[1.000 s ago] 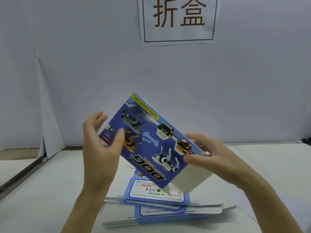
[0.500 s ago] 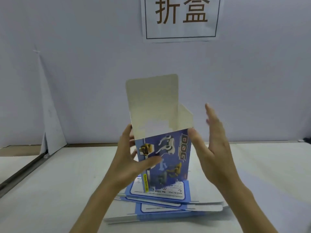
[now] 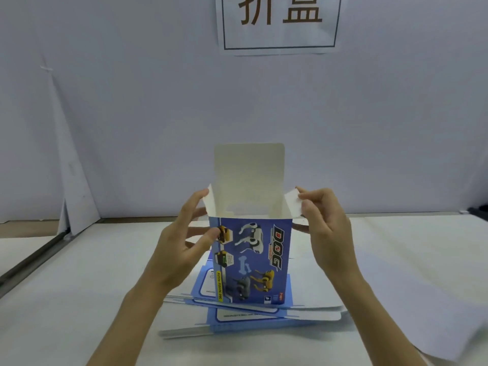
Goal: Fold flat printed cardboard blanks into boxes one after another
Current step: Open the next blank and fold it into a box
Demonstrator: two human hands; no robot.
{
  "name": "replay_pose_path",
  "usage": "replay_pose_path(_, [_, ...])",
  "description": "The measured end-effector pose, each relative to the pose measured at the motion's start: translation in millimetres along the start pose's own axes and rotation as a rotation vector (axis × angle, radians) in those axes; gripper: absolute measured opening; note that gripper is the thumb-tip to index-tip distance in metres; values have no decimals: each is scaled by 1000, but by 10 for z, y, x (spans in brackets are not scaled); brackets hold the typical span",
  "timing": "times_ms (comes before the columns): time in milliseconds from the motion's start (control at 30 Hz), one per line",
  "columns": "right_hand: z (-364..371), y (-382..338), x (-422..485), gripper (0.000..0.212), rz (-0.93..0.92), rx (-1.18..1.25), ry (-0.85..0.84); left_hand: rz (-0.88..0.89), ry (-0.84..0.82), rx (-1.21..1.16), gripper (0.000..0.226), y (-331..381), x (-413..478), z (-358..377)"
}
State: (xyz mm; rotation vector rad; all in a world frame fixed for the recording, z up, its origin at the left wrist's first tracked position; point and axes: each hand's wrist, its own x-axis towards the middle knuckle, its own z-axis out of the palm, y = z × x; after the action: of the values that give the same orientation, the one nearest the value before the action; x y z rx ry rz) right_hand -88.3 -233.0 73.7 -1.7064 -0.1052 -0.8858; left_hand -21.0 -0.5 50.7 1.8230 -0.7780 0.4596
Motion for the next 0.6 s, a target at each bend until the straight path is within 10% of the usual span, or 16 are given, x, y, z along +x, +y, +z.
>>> replay_pose_path(267, [199,210,-161,23,55,169,84,-35,241,-251,32,-159,-173,351])
replay_pose_path(600, [511,176,-391,11,92,473,84,-200,215,-549,72,-179,-266,640])
